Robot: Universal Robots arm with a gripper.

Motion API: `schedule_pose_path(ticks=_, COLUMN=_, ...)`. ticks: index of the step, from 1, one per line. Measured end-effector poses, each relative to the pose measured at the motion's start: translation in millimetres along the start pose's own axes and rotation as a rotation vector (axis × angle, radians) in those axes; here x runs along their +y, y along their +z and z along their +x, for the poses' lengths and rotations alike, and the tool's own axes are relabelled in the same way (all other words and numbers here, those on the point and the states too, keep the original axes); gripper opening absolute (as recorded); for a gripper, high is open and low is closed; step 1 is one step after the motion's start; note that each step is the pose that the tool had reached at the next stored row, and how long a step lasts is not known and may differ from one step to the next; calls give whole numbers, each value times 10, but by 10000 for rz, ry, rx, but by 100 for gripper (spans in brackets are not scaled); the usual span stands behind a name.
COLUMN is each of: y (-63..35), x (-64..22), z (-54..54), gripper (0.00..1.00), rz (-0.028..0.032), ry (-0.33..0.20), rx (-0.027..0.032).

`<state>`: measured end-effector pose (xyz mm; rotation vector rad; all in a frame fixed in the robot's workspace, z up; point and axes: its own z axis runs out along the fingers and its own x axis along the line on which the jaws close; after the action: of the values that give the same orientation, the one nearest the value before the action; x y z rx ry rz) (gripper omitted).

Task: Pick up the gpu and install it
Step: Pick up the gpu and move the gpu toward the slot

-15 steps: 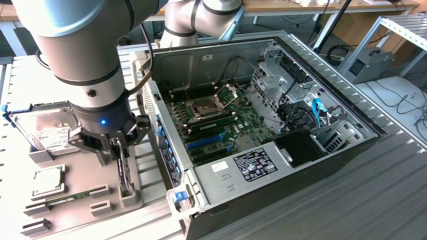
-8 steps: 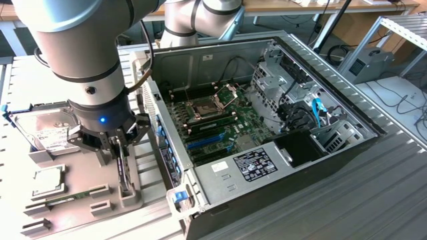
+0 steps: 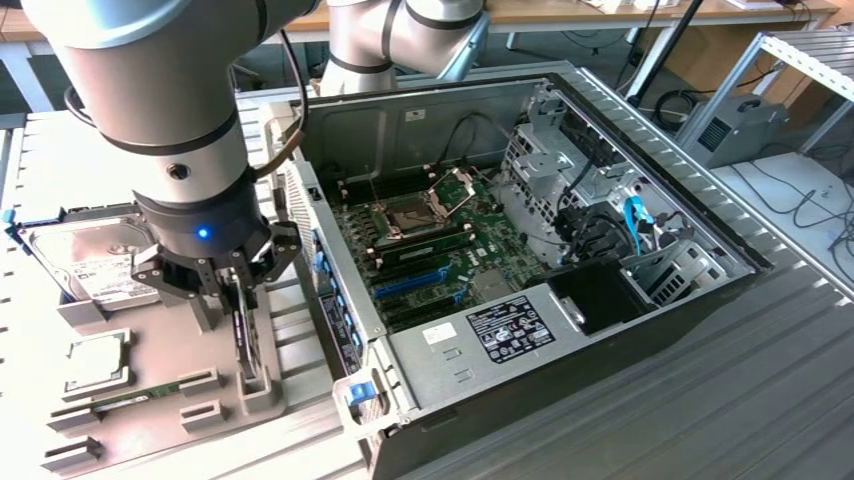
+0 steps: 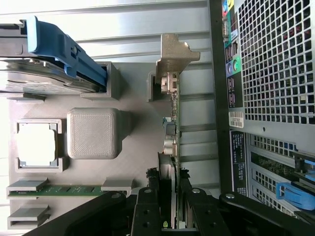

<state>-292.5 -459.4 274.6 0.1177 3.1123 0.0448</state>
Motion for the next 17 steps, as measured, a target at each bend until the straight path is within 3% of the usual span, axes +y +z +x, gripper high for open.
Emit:
schedule_pose_path(ticks=4, y=-51, x=2, z=-1, gripper=26, rz=0, ry=0, rx=0)
schedule_pose_path(ticks=17, y=-73, x=2, z=-2, gripper=26, rz=0, ry=0, rx=0)
